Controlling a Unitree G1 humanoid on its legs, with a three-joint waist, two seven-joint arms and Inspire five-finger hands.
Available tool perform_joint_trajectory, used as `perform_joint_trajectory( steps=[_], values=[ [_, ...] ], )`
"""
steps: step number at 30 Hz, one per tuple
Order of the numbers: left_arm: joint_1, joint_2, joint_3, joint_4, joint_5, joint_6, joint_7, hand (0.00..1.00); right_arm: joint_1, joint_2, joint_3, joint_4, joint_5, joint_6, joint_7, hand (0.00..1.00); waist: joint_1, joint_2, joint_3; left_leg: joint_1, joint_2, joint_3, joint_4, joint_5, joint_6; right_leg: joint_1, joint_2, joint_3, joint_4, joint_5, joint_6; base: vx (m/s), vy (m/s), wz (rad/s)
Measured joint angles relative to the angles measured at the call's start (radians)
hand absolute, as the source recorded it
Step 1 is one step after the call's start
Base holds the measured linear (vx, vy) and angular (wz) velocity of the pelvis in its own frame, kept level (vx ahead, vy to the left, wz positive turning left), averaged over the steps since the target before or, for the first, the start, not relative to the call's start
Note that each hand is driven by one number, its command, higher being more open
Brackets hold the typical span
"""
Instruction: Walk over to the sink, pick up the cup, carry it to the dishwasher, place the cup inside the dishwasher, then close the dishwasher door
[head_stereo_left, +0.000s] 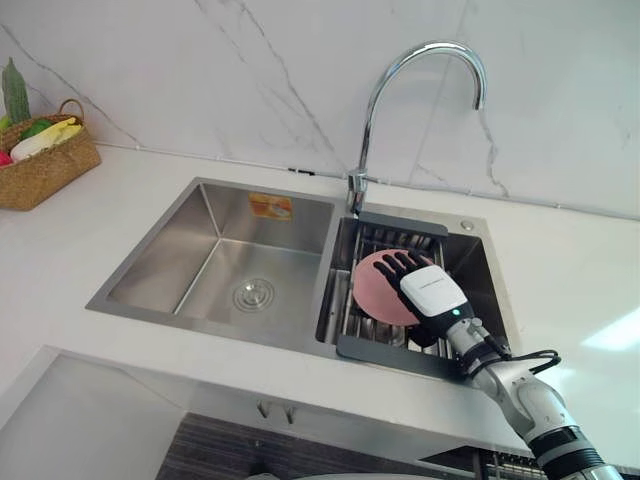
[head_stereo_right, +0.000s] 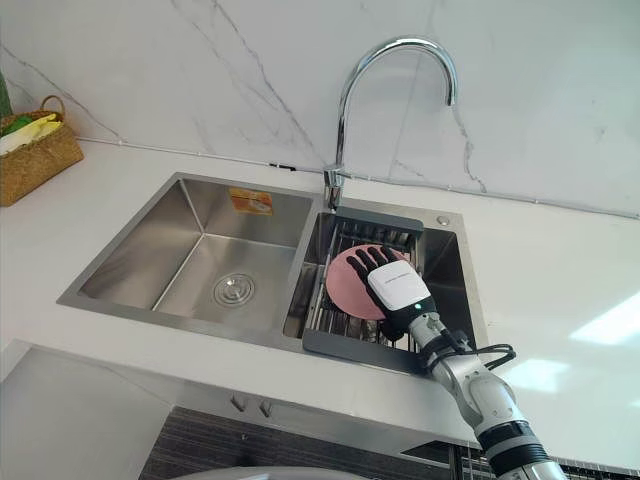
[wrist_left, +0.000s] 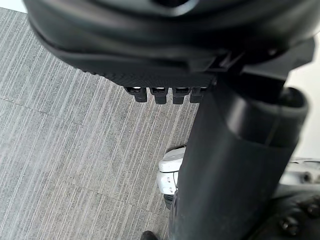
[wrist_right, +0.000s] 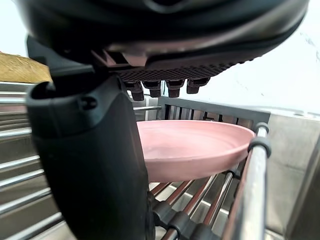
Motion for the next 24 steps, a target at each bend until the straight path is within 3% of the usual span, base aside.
perform_joint_trajectory(
  steps=[10, 24],
  values=[
    [0.003, 0.0, 0.0, 0.002, 0.0, -0.011, 0.0, 1.0, 0.013, -0.001, -0.023, 0.002, -0.038, -0.048, -0.075, 1.0, 0.0, 0.0, 0.0, 0.0, 0.0, -0.001, 0.0, 0.0, 0.0, 0.0, 0.0, 0.0, 0.0, 0.0, 0.0, 0.0, 0.0, 0.0],
    [0.002, 0.002, -0.001, 0.01, 0.0, -0.011, -0.008, 1.0, -0.044, -0.01, 0.024, 0.062, -0.043, -0.017, -0.011, 1.0, 0.004, 0.002, -0.004, -0.002, 0.0, -0.013, 0.0, 0.003, -0.001, 0.003, 0.0, -0.009, 0.004, -0.004, 0.003, 0.0, 0.0, 0.01]
  ],
)
